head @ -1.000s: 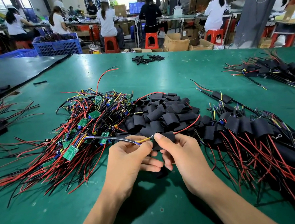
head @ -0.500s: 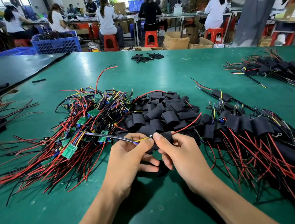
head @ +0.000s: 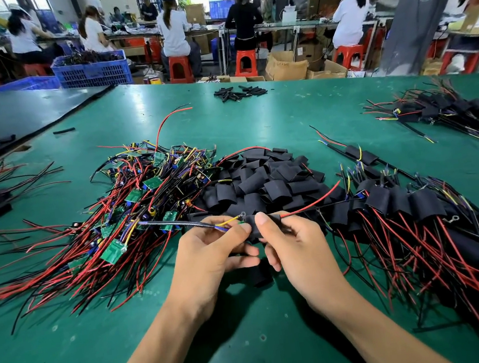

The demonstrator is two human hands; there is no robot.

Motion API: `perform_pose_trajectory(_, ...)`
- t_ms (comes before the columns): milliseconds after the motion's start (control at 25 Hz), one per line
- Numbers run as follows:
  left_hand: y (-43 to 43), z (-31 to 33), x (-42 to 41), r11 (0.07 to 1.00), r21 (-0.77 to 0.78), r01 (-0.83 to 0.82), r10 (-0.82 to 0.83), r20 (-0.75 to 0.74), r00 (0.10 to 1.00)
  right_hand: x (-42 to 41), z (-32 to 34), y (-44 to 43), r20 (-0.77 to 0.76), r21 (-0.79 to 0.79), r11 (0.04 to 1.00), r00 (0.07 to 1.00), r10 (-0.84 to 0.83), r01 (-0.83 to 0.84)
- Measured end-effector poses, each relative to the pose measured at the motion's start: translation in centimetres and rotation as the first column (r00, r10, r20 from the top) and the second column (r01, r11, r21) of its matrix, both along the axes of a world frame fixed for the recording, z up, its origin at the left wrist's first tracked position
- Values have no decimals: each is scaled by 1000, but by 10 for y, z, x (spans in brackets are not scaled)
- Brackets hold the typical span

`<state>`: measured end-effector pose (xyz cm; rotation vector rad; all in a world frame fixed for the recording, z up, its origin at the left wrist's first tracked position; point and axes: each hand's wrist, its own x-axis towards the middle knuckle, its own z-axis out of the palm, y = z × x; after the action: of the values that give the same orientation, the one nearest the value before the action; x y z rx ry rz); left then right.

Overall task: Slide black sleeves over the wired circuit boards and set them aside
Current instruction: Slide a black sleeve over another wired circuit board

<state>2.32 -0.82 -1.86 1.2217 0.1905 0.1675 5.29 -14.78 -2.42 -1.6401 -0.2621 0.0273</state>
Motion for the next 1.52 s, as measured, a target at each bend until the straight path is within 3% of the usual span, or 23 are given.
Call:
perform_pose_trajectory(200, 0, 3, -2, 985, -150, 91, -106, -96, 990, 2, -1, 1, -24, 82, 996, 999, 29, -27)
perform_pose_trajectory(600, 1, 2, -2, 989, -135, 55, -56, -4, 998, -2, -1, 5, -13, 155, 982, 993, 116, -112)
perform_pose_trajectory(880, -1, 4, -2, 987, -148, 55, -57, -9, 998, 1, 2, 4, -135, 224, 966, 978, 161, -128)
perform_pose_trajectory(1240, -1, -1, -2, 990, -118, 73, -71, 18, 997, -4, 0, 6, 11, 81, 990, 993, 118, -119)
perform_pose_trajectory(1520, 0, 1, -2, 984, -159, 83, -81, 15, 997, 0, 1, 3, -24, 76, 987, 990, 141, -138)
